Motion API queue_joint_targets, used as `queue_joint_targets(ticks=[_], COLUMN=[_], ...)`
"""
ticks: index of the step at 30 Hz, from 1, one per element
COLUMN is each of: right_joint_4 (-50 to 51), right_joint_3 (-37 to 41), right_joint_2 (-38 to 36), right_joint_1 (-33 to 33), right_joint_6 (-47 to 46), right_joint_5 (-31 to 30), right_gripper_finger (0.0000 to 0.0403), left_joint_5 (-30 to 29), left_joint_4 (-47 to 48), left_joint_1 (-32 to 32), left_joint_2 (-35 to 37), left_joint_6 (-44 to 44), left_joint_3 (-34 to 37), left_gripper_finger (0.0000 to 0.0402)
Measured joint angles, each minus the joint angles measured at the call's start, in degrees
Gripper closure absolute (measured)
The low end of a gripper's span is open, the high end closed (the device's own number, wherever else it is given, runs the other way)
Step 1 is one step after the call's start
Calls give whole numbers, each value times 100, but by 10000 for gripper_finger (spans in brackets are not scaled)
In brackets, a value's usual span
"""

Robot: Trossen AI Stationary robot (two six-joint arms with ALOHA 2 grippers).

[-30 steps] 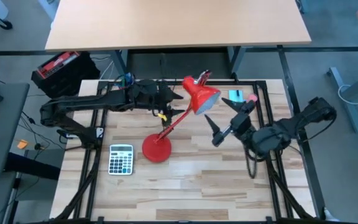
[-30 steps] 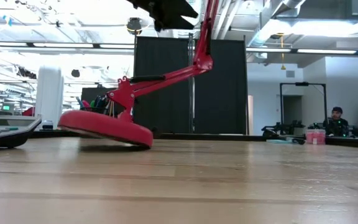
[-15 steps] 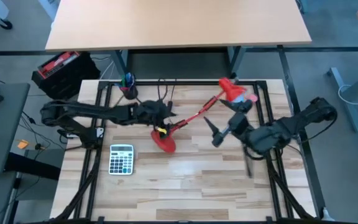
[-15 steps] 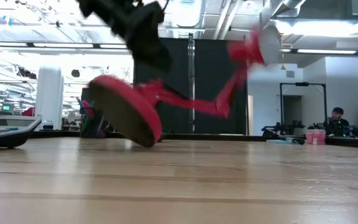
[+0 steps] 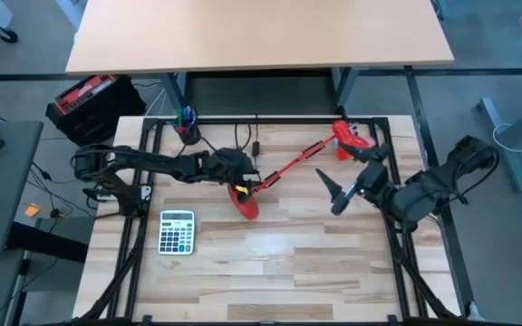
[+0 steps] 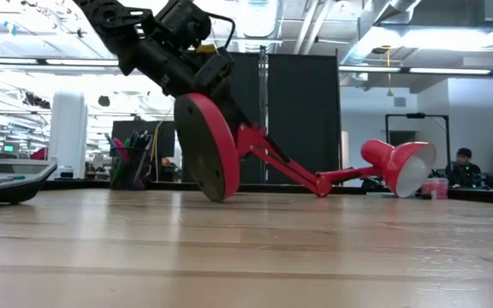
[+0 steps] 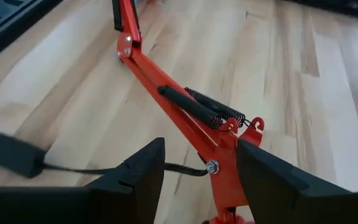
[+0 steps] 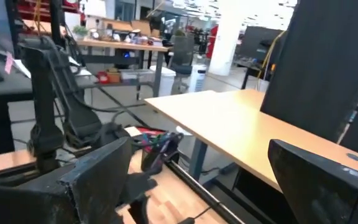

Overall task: Screw lightbulb
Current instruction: Insert the white lightbulb into the red desk lamp

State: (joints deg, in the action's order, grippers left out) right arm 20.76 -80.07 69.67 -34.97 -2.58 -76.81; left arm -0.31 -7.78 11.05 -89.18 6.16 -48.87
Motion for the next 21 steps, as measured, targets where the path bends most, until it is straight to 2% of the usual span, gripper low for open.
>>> queue_joint_targets(ticks=[4,9,12,15,21], right_joint_4=[1484,4274,5234,5396,5046], right_joint_3=[0,4,180,387,649], right_joint_2=[-157,-175,-111,-96,-95], right_joint_1=[-285,-613,-802,-967,-963], right_joint_6=[-1560,-4755,-6270,-6890,-6960], right_joint_5=[-2,41,57,133,261], right_gripper_finger=[15,15,15,15,15], left_joint_5=[-32,-233,-281,-428,-452], left_joint_4=[525,791,901,850,1477], left_joint_1=[0,0,0,77,195], left_joint_2=[411,729,576,233,-1217], left_joint_6=[-214,-551,-724,-849,-983], left_joint_3=[-83,-410,-709,-1226,-2661], left_gripper_finger=[217,213,194,165,126])
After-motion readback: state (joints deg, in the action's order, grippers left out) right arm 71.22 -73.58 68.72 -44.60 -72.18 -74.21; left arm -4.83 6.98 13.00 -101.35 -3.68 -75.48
